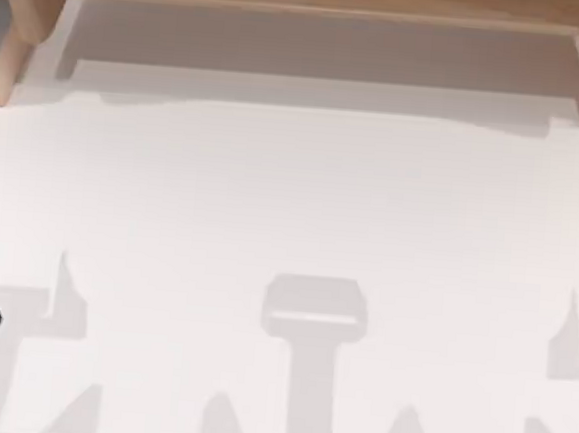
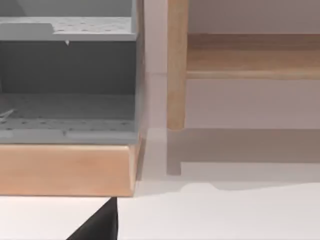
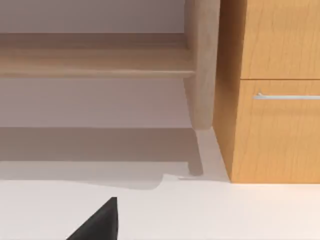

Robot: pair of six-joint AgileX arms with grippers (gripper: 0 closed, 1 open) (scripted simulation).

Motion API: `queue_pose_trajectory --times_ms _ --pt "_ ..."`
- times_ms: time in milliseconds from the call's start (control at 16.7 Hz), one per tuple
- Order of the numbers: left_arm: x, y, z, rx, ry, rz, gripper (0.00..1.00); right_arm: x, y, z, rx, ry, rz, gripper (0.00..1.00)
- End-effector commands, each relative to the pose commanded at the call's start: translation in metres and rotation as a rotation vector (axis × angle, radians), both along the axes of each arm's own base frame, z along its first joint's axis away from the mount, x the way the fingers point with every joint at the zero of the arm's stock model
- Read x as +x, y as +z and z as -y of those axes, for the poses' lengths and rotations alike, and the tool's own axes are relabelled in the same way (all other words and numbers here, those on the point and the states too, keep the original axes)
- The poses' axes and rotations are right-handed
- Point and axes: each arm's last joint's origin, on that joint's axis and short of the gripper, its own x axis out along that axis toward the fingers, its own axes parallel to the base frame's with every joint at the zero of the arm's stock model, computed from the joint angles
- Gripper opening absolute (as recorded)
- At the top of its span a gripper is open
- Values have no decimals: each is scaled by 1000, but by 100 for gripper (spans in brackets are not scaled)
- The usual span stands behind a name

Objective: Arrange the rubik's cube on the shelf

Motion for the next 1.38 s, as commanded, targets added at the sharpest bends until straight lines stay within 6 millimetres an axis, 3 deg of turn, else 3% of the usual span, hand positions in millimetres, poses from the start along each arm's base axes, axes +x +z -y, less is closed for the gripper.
queue_pose_trajectory --times_ms 240,480,660,840,1020,1200,1380 --pt "0 0 0 0 0 0 100 1 7 0 -28 5 15 100" --pt "0 0 0 0 0 0 100 10 43 3 -189 11 68 100" --pt "0 0 0 0 0 0 100 34 76 9 -377 1 88 100" --pt "0 0 0 0 0 0 100 77 101 23 -595 -15 81 100" --pt "0 0 0 0 0 0 100 136 105 48 -821 -27 55 100" --pt "0 0 0 0 0 0 100 197 83 82 -1037 -27 22 100" --pt "0 0 0 0 0 0 100 246 39 118 -1231 -19 -6 100"
